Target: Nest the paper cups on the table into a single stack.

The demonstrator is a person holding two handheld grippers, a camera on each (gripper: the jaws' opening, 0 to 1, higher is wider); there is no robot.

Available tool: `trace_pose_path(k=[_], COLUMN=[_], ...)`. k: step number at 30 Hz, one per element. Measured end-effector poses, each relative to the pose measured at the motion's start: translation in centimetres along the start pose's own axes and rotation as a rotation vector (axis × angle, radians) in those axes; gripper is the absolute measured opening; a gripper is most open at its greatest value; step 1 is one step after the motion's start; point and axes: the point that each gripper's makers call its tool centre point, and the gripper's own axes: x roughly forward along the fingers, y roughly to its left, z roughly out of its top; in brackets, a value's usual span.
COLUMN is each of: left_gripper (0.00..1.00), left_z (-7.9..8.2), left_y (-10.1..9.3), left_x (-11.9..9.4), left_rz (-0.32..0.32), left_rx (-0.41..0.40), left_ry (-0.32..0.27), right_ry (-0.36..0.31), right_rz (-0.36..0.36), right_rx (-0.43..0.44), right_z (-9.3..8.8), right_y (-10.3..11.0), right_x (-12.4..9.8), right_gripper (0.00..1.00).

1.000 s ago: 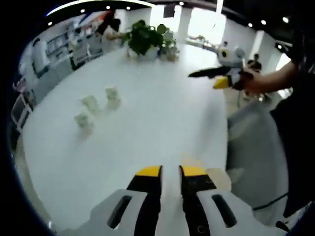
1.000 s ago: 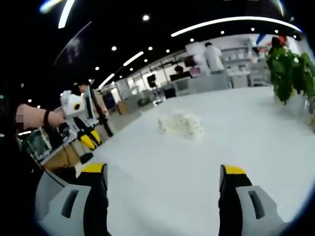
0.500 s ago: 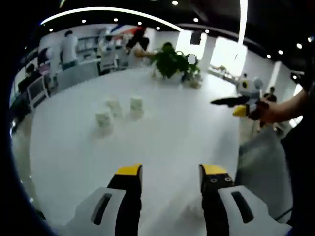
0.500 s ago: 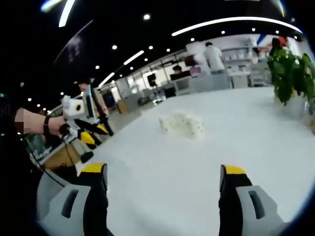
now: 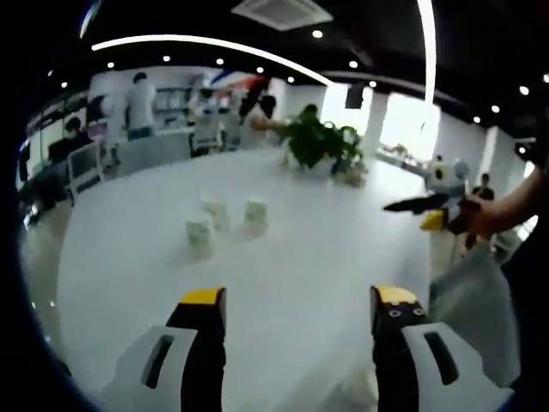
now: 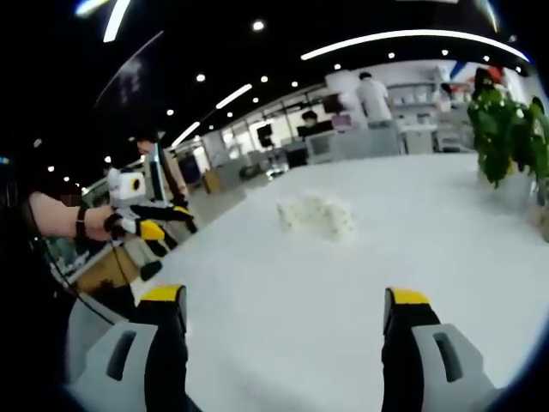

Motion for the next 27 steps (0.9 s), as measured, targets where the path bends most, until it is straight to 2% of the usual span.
trace_pose_path(k=[1, 3, 4, 8, 12, 13, 18, 21, 27], left_gripper=[0.73, 0.84, 0.91, 1.00, 1.00, 1.00, 1.00, 0.99, 0.99], left_z=[0.2, 1.3, 1.7, 1.2, 2.0, 1.8, 1.5, 1.3, 1.9], left_y=[0.1, 0.6, 0.6, 0.8, 1.1, 1.2, 1.5, 1.3, 1.7], left_x=[0.0, 0.0, 0.1, 0.0, -0.3, -0.3, -0.5, -0.6, -1.1], left_rz=[0.006, 0.032, 0.036, 0.048, 0.063, 0.060, 0.075, 0.070, 0.083], left_rx=[-0.007, 0.003, -0.023, -0.055, -0.041, -0.066, -0.062, -0.102, -0.134], left_ry=[-0.014, -0.090, -0.123, -0.101, -0.175, -0.173, -0.165, -0.159, -0.206], right_ry=[0.000, 0.003, 0.005, 0.004, 0.002, 0.001, -0.001, 0.000, -0.008], right_rz=[0.000, -0.001, 0.000, 0.002, 0.007, 0.008, 0.014, 0.023, 0.038], right_rx=[0.001, -0.003, -0.004, -0.012, -0.015, -0.015, -0.026, -0.036, -0.044], right_z=[0.0, -0.1, -0.1, 0.2, 0.6, 0.7, 1.2, 1.5, 2.7], right_y=[0.0, 0.0, 0.0, 0.2, 0.3, 0.3, 0.5, 0.7, 0.2], right_x=[0.0, 0.0, 0.0, 0.1, 0.3, 0.3, 0.8, 1.2, 2.7], right_gripper=[0.93, 0.93, 0.93, 0.93, 0.94, 0.94, 0.94, 0.94, 0.93])
